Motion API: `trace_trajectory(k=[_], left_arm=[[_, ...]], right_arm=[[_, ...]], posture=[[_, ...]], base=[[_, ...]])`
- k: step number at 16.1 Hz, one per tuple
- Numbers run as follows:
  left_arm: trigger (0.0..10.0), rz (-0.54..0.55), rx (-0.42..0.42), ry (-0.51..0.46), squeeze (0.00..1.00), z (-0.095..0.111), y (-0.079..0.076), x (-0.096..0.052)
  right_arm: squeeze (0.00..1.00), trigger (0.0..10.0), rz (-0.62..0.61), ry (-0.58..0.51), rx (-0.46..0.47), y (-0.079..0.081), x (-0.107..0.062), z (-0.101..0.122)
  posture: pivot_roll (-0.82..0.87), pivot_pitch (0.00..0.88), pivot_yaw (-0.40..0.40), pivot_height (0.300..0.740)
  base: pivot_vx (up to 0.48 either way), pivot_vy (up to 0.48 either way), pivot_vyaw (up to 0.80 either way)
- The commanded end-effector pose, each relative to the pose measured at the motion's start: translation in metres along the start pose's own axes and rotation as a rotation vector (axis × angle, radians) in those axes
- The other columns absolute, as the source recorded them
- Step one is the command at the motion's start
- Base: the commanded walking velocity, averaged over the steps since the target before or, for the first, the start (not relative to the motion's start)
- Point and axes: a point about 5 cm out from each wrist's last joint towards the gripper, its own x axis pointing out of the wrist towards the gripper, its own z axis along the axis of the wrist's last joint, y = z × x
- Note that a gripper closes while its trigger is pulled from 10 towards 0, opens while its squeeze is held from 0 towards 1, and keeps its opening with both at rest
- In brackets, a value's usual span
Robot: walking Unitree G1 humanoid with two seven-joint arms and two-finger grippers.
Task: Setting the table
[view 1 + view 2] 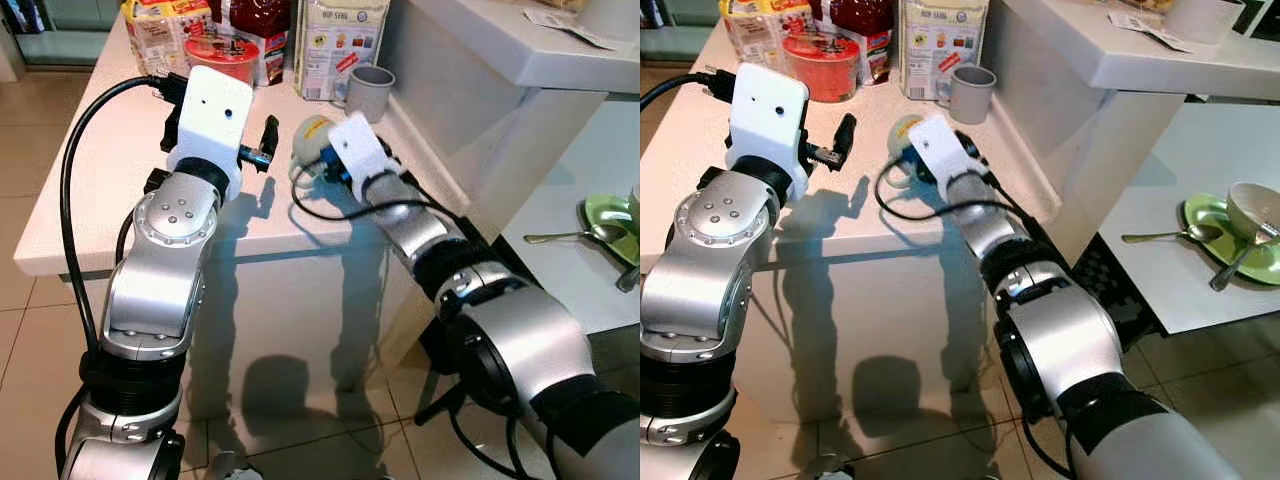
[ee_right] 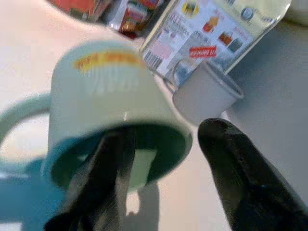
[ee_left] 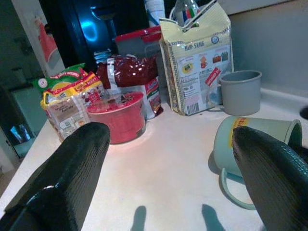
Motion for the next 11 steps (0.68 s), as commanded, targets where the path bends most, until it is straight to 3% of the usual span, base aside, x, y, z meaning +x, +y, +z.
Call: trace_trajectory(k=[1,3,7,11], left_arm=[[10.0,-0.004,0.000,0.004,0.00,0.000,-0.002,-0.001],[10.0,-0.011,-0.007,-0.001,0.00,0.000,-0.005,0.001],[10.0,-0.020,-0.014,-0.009,0.00,0.002,-0.008,0.003],[10.0,-0.023,-0.023,-0.020,0.00,0.004,-0.009,0.006]], right_arm=[[0.00,0.0,-0.024,-0.017,0.042,-0.006,0.002,0.006],[0.00,0.0,-0.019,-0.017,0.097,-0.006,0.002,0.009],[0.00,0.0,-0.025,-0.008,0.084,-0.010,0.002,0.005],[0.00,0.0,-0.054,-0.055,0.140,-0.020,0.004,0.019]], posture=[[0.30,0.053,-0.141,0.740],[0.29,0.046,-0.142,0.740],[0.28,0.041,-0.141,0.740],[0.25,0.036,-0.138,0.740]], base=[[0.000,0.000,0.00],[0.000,0.000,0.00],[0.000,0.000,0.00],[0.000,0.000,0.00]])
